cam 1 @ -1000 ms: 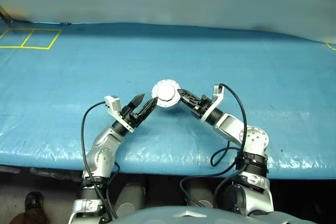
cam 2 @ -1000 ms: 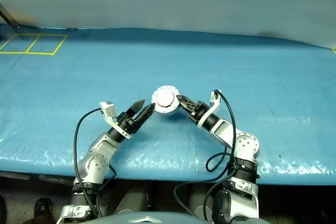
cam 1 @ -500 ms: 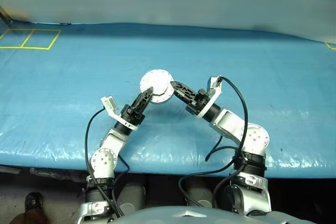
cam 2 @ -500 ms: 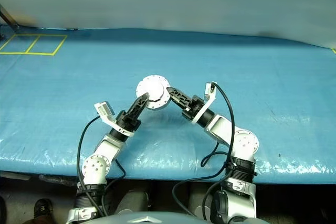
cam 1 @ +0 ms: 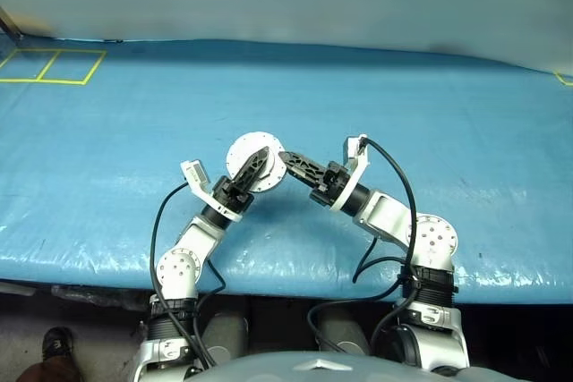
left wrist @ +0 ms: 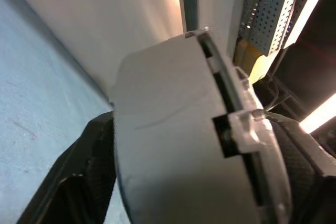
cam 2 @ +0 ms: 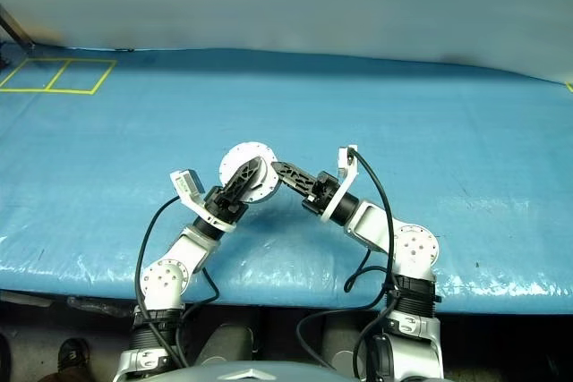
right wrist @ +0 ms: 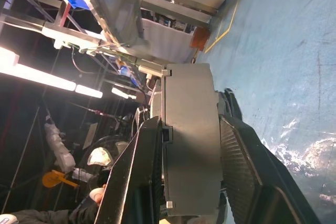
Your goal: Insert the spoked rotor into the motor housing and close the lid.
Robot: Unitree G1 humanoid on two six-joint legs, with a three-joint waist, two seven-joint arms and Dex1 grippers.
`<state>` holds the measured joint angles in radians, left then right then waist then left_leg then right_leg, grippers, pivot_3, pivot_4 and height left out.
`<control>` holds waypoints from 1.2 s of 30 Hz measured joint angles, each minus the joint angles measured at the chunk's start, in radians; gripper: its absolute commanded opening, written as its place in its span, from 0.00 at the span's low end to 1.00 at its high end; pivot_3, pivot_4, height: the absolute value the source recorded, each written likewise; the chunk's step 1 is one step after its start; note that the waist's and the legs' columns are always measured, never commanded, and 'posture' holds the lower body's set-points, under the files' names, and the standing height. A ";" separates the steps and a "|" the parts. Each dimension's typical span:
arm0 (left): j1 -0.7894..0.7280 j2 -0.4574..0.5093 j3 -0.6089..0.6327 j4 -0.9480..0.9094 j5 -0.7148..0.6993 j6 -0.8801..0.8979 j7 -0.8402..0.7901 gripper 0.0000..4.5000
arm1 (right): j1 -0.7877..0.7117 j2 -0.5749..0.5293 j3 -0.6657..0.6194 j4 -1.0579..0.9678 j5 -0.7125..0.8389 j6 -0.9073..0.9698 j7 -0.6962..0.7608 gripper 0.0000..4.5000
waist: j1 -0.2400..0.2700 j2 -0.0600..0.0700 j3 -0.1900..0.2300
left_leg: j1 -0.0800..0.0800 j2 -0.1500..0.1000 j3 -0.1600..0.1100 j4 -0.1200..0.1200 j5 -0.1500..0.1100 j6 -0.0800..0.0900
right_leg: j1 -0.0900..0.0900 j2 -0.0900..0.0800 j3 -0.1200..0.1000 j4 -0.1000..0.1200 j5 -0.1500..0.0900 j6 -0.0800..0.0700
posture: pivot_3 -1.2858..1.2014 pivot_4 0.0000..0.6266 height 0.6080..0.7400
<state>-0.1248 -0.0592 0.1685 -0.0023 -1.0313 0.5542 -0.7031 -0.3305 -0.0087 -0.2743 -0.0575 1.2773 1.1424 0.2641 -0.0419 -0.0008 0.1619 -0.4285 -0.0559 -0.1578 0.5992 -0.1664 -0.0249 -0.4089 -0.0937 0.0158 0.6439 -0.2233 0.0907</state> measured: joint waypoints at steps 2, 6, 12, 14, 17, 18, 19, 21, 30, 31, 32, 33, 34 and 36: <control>0.000 0.000 0.002 0.000 -0.007 0.000 0.005 0.61 | -0.001 -0.001 0.001 0.001 0.000 -0.009 0.000 0.30 | 0.001 0.000 0.000 | 0.000 0.000 0.000 0.000 0.000 0.000 | 0.000 0.000 0.000 0.000 0.000 0.000 | 0.52 0.24 1.00; 0.000 0.000 0.004 0.000 -0.011 0.001 0.024 0.61 | -0.001 -0.002 0.006 0.015 0.000 -0.022 0.000 0.30 | 0.001 0.000 0.000 | 0.000 0.000 0.000 0.000 0.000 0.000 | 0.000 0.000 0.000 0.000 0.000 0.000 | 0.52 0.24 1.00; 0.000 -0.001 0.008 0.004 0.000 -0.005 0.061 0.61 | -0.010 -0.014 0.028 0.042 -0.051 -0.069 -0.006 0.57 | 0.001 0.000 0.000 | 0.000 0.000 0.000 0.001 0.000 0.000 | 0.000 0.000 0.000 0.000 0.000 0.000 | 0.52 0.24 1.00; 0.001 -0.002 0.017 0.022 0.011 -0.021 0.077 0.61 | -0.011 -0.024 0.034 0.044 -0.068 -0.083 -0.005 0.72 | 0.002 0.000 0.000 | 0.000 0.000 0.000 0.002 0.000 0.000 | 0.001 0.000 0.000 0.000 0.001 0.000 | 0.52 0.24 1.00; 0.003 -0.003 0.031 0.034 0.021 -0.038 0.093 0.61 | -0.012 -0.032 0.051 0.031 -0.132 -0.143 -0.001 0.78 | 0.003 0.000 0.000 | 0.000 0.000 0.000 0.002 0.000 0.000 | 0.000 0.000 0.000 0.000 0.001 0.000 | 0.52 0.24 1.00; 0.003 -0.003 0.034 0.034 0.022 -0.041 0.093 0.61 | -0.012 -0.034 0.055 0.026 -0.160 -0.172 0.000 0.78 | 0.003 0.000 0.000 | 0.000 0.000 0.000 0.002 0.000 0.000 | 0.000 0.000 0.000 0.000 0.001 0.001 | 0.52 0.24 1.00; 0.003 -0.003 0.038 0.034 0.023 -0.044 0.094 0.61 | -0.013 -0.034 0.066 0.023 -0.193 -0.205 0.002 0.78 | 0.003 0.000 0.000 | 0.000 0.000 0.000 0.002 0.000 0.000 | 0.000 0.000 0.000 0.000 0.001 0.001 | 0.52 0.24 1.00; 0.002 -0.004 0.050 0.035 0.023 -0.055 0.108 0.61 | -0.015 -0.030 0.074 0.023 -0.250 -0.268 0.002 0.78 | 0.003 0.000 0.000 | 0.000 0.000 0.000 0.002 0.000 0.000 | 0.000 0.000 0.000 0.000 0.001 0.001 | 0.52 0.24 1.00; -0.168 -0.028 0.253 0.192 0.064 -0.267 0.361 0.61 | -0.015 -0.036 0.090 0.023 -0.348 -0.349 0.030 0.78 | 0.005 -0.001 0.000 | -0.001 0.000 0.000 0.007 0.000 0.000 | 0.002 0.001 0.000 0.000 0.003 0.002 | 0.52 0.24 1.00; -0.200 -0.020 0.275 0.232 0.081 -0.296 0.403 0.61 | -0.014 -0.035 0.095 0.024 -0.351 -0.349 0.033 0.78 | 0.006 -0.001 0.000 | -0.001 0.000 0.000 0.007 0.000 0.000 | 0.002 0.001 0.000 0.000 0.003 0.003 | 0.52 0.24 1.00; -0.228 -0.009 0.297 0.273 0.102 -0.323 0.444 0.61 | -0.014 -0.035 0.100 0.024 -0.356 -0.349 0.038 0.78 | 0.005 -0.001 0.000 | -0.001 -0.001 0.000 0.008 0.000 0.000 | 0.002 0.001 0.000 0.001 0.004 0.003 | 0.52 0.24 1.00; -0.249 0.001 0.313 0.305 0.120 -0.345 0.475 0.61 | -0.014 -0.035 0.102 0.024 -0.360 -0.349 0.039 0.78 | 0.005 -0.001 0.000 | -0.001 -0.001 0.000 0.008 0.000 0.000 | 0.002 0.001 0.000 0.000 0.004 0.003 | 0.52 0.24 1.00; -0.271 0.016 0.332 0.343 0.134 -0.362 0.506 0.61 | -0.014 -0.036 0.102 0.024 -0.365 -0.349 0.040 0.78 | 0.005 -0.001 0.000 | -0.002 -0.001 0.000 0.008 0.000 0.000 | 0.002 0.001 0.000 0.000 0.004 0.004 | 0.52 0.24 1.00; -0.311 0.054 0.354 0.414 0.170 -0.385 0.552 0.61 | -0.014 -0.036 0.102 0.024 -0.370 -0.349 0.042 0.78 | 0.005 -0.001 0.001 | -0.002 -0.001 0.000 0.009 0.000 0.000 | 0.002 0.001 0.000 0.001 0.004 0.004 | 0.52 0.24 1.00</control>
<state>-0.4363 -0.0048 0.5225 0.4122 -0.8616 0.1693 -0.1515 -0.3448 -0.0446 -0.1721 -0.0332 0.9078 0.7930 0.3063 -0.0372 -0.0020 0.1625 -0.4305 -0.0569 -0.1583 0.6078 -0.1664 -0.0248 -0.4068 -0.0925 0.0161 0.6444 -0.2190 0.0946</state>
